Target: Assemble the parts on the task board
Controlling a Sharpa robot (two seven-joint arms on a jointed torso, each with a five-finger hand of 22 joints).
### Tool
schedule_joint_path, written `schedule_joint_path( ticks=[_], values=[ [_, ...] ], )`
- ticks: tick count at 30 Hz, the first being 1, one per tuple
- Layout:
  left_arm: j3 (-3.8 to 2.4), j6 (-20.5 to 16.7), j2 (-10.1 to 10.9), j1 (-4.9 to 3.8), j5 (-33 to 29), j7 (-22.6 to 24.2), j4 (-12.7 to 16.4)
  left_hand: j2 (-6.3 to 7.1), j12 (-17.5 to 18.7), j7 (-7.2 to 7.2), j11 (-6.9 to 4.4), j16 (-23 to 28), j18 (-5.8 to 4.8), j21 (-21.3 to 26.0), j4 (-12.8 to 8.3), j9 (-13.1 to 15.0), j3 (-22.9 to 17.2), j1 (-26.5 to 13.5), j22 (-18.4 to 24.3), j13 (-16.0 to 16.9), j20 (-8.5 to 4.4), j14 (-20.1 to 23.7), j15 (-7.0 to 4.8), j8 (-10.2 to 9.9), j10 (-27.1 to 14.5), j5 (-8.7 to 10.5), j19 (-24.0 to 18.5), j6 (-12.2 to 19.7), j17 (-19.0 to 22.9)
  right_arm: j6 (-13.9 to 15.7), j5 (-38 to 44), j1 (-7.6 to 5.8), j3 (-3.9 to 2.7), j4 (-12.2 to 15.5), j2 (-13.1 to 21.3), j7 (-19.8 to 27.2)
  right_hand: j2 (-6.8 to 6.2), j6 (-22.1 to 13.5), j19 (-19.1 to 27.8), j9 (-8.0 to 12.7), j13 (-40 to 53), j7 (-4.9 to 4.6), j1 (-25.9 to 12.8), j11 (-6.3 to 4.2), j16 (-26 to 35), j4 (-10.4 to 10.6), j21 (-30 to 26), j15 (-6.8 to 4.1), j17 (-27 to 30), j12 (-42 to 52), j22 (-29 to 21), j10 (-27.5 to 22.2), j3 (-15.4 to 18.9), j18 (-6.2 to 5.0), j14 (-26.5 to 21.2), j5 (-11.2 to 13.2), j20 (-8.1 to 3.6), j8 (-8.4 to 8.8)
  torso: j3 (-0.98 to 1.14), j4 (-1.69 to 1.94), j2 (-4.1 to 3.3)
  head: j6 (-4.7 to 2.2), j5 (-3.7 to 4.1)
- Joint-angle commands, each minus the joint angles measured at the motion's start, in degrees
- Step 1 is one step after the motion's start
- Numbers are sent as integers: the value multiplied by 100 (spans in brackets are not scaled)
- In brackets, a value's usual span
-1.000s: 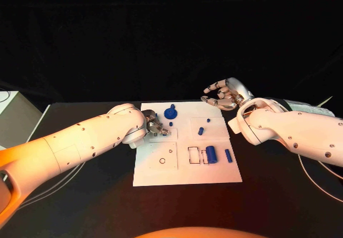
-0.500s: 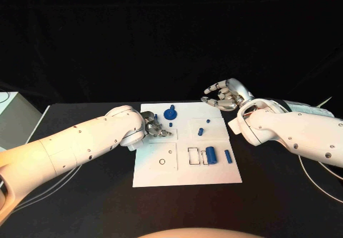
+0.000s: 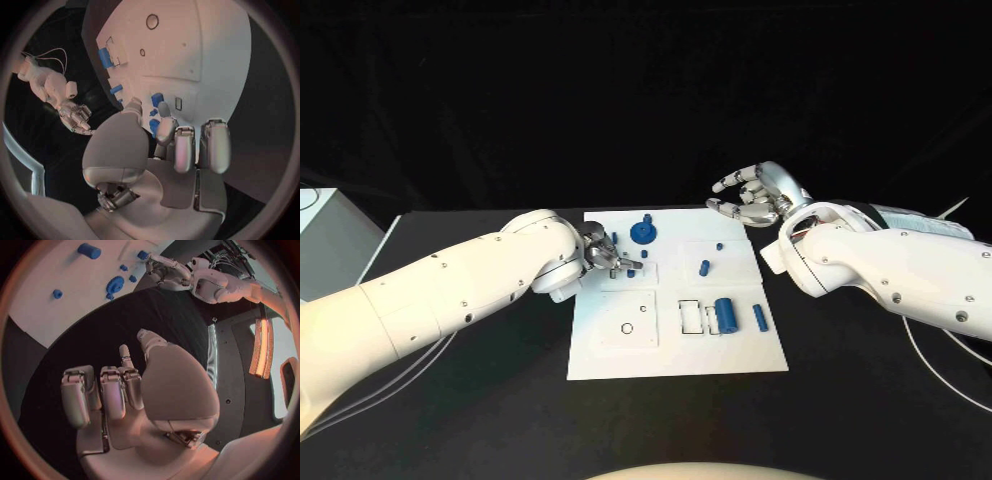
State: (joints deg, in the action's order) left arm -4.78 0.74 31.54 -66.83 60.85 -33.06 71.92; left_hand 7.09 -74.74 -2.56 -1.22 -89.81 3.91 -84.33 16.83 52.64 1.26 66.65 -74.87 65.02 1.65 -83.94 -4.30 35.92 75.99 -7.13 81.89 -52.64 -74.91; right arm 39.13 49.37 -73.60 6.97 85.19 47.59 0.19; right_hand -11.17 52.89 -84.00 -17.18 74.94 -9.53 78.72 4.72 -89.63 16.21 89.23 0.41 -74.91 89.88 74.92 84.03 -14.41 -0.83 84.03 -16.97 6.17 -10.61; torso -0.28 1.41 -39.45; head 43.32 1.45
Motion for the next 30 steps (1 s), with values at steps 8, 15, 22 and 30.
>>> schedule_joint_path(
  ticks=[8, 15, 22, 30],
  values=[
    [-416, 22, 138, -11, -109, -16, 172, -142, 24, -13, 6, -19, -58, 43, 10, 30, 48, 110, 40, -84, 0, -606, -1, 2, -39, 17, 4, 17, -1509, 14, 32, 5, -1, 6, 23, 70, 23, -37, -556, 3, 1506, -4, -46, 10, -5, -1, -20, 7, -1424, 12, 1442, 597, -24, 55, 577, -18, 9, -19, 2, -3, -5, -42, -14],
    [-589, 64, 87, -91, -263, 81, -106, -233, 390, -188, 159, -19, 2, 184, 8, -57, -248, 386, 333, -646, 104, -606, 126, -266, -514, -52, -179, 400, -1509, 11, 31, 5, -2, -13, 26, 70, 21, -41, -556, 3, 1506, -4, -59, 11, -3, -2, -21, 8, -1419, 12, 1442, 597, -24, 55, 575, -23, 10, -21, 11, -4, -15, -92, -36],
    [-624, 56, -186, -217, -165, 256, -710, -121, 424, -299, 258, -19, 15, 212, 9, -276, -762, 479, 380, -783, 198, -606, 219, -496, -659, -61, -216, 518, -1509, 13, 26, 3, -4, -21, 33, 73, 21, -41, -556, 3, 1506, -4, -59, 11, -3, -2, -21, 8, -1419, 12, 1442, 597, -24, 55, 575, -23, 10, -21, -2, -29, -59, -180, -77],
    [-619, 202, -559, -390, 8, 306, -1401, 9, 369, -312, 272, -19, 14, 205, 10, -411, -1290, 444, 363, -785, 224, -606, 237, -557, -670, -67, -211, 468, -1509, 14, 27, -12, -11, 8, 45, 77, 20, -42, -558, 3, 1506, -3, -59, 11, -4, -5, -18, 8, -1421, 12, 1444, 597, -26, 56, 576, -25, 10, -21, -4, -65, -129, -266, -99]
  ],
)
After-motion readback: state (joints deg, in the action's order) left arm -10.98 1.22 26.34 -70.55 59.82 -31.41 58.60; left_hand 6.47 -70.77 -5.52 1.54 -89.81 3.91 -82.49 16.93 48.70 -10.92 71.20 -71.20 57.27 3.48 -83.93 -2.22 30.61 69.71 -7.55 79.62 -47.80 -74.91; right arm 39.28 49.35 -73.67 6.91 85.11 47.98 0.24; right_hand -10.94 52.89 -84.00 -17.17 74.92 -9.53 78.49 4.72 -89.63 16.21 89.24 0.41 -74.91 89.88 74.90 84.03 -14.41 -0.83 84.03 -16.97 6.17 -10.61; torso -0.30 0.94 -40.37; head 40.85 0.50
